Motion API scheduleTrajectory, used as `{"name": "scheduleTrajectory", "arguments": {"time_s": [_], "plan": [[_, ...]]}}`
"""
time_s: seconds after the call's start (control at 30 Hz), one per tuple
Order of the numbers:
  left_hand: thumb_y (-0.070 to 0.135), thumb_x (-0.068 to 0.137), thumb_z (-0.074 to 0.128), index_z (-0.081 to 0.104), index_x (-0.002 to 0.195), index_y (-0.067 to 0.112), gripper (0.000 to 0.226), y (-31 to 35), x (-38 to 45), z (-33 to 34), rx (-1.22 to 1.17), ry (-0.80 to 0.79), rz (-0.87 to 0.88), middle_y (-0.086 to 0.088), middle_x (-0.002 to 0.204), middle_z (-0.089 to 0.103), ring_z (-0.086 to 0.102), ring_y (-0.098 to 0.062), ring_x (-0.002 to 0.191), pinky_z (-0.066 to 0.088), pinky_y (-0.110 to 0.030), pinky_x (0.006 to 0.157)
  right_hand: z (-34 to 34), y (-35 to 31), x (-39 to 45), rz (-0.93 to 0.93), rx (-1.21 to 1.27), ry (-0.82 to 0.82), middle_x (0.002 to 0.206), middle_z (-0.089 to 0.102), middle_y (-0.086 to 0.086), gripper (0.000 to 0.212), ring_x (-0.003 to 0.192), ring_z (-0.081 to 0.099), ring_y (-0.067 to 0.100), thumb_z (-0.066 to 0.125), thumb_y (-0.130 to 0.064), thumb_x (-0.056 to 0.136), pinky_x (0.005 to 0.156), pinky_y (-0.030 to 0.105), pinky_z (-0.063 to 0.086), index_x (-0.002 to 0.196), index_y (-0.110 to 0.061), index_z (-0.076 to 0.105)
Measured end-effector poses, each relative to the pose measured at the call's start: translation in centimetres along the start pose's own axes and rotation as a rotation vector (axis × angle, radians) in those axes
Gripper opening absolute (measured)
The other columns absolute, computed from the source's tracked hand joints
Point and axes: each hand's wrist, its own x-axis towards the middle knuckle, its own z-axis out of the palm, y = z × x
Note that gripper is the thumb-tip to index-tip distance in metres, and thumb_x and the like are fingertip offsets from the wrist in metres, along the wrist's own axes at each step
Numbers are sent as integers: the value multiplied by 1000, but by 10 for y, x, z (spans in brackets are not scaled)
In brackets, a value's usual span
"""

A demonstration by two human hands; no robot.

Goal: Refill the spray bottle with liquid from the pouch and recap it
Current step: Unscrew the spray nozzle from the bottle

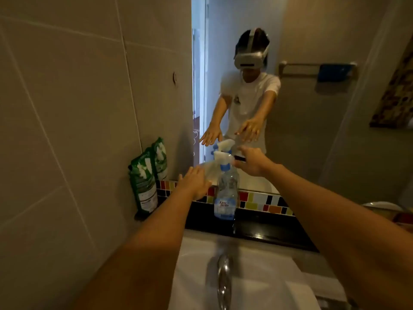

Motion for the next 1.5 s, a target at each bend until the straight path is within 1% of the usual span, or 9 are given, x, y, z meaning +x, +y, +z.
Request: {"name": "scheduleTrajectory", "arguments": {"time_s": [0.27, 0.43, 0.6, 0.87, 1.0, 1.2, 1.3, 1.4, 1.5], "plan": [[52, 97, 42, 7, 155, 15, 77, 5, 43, 77, -57, -118, -37, -7, 164, 5, 9, -29, 150, 17, -55, 119, 35, 15, 26, 69, 189, 86, 124, 62, 12, 62, 111, 59, 27, 73, -31, 80, 85, 30, 44, 134, -11, 49], [65, 79, 58, 32, 146, 23, 84, 11, 68, 115, -431, -62, -40, -5, 152, 38, 40, -29, 136, 40, -54, 107, 54, 17, 40, 86, 256, 165, 116, 66, 9, 59, 100, 61, 20, 78, -36, 74, 77, 30, 48, 122, -7, 59], [64, 76, 66, 47, 130, 25, 68, 12, 68, 138, -655, 120, -25, -2, 134, 57, 56, -24, 120, 51, -46, 96, 66, 13, 47, 76, 248, 186, 122, 62, 12, 56, 108, 60, 25, 77, -26, 76, 88, 29, 45, 124, -6, 55], [56, 78, 70, 45, 137, 26, 71, 14, 67, 142, -724, 157, -48, -2, 136, 56, 53, -25, 122, 48, -45, 98, 26, 4, 47, 82, 395, 430, 123, 61, 8, 59, 101, 57, 11, 79, -26, 73, 79, 18, 48, 125, -10, 55], [56, 77, 69, 42, 136, 30, 70, 14, 70, 142, -710, 99, -95, -2, 136, 55, 54, -27, 121, 48, -50, 99, -12, 14, 38, 132, 517, 598, 121, 62, 4, 60, 107, 60, 14, 79, -35, 70, 86, 28, 55, 122, -15, 57], [64, 73, 67, 44, 133, 29, 73, 12, 69, 141, -681, 106, -93, -2, 133, 57, 56, -27, 118, 49, -52, 96, -50, 46, 10, 220, 744, 816, 103, 65, -5, 48, 97, 66, 11, 79, -41, 69, 83, 32, 58, 107, -21, 59], [63, 74, 67, 45, 133, 31, 71, 13, 70, 140, -679, 102, -101, -2, 134, 57, 55, -27, 121, 48, -52, 98, -53, 75, -1, 356, 898, 875, 101, 66, -4, 48, 95, 67, 12, 81, -40, 67, 82, 29, 58, 105, -20, 59], [64, 71, 69, 46, 131, 32, 72, 13, 71, 140, -708, 85, -115, -1, 133, 58, 55, -27, 121, 47, -54, 100, -49, 99, -10, 494, 1031, 877, 109, 69, 6, 61, 86, 65, 11, 81, -40, 66, 74, 22, 55, 117, -12, 62], [64, 71, 69, 44, 134, 32, 75, 13, 72, 140, -705, 63, -127, -2, 135, 57, 55, -28, 122, 46, -55, 100, -41, 117, -23, 656, 1130, 890, 109, 68, 3, 59, 86, 64, 11, 78, -38, 71, 77, 24, 56, 121, -12, 61]]}}
